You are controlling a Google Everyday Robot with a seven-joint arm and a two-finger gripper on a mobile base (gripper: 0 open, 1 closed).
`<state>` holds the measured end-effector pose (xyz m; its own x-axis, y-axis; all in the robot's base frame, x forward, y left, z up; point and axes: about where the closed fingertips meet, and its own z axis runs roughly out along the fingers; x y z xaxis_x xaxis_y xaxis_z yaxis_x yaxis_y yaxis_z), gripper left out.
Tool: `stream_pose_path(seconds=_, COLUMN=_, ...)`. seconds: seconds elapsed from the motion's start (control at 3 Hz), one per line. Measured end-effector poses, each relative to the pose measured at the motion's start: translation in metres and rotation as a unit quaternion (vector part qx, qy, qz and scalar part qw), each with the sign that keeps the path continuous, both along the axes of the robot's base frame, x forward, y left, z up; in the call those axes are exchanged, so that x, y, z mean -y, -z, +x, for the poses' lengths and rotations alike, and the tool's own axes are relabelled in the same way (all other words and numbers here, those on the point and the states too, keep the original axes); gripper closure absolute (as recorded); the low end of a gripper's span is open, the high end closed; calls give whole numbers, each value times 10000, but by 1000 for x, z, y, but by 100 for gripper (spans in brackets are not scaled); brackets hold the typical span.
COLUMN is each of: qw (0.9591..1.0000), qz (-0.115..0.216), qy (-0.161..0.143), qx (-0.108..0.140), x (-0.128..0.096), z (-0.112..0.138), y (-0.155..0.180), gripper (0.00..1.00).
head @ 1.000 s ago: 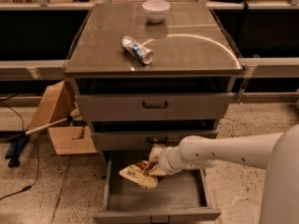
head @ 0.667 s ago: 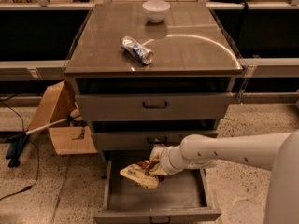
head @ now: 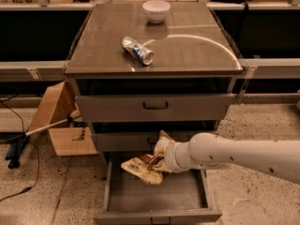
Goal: Pick brown chip bag from bottom drawer and place on counter
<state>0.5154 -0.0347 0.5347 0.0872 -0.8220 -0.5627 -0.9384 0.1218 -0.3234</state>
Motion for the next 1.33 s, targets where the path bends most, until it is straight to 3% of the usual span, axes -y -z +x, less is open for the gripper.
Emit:
stream_pose_path(seconds=1.0, qw=9957, qz=-161, qy=-113, qx=905, x=-13, z=33, y=-93, gripper=100)
stream_pose_path(seconds=1.33, qw=9956, qz=-163, qy=-141, qx=908, x=-14, z=26, y=-103, gripper=100)
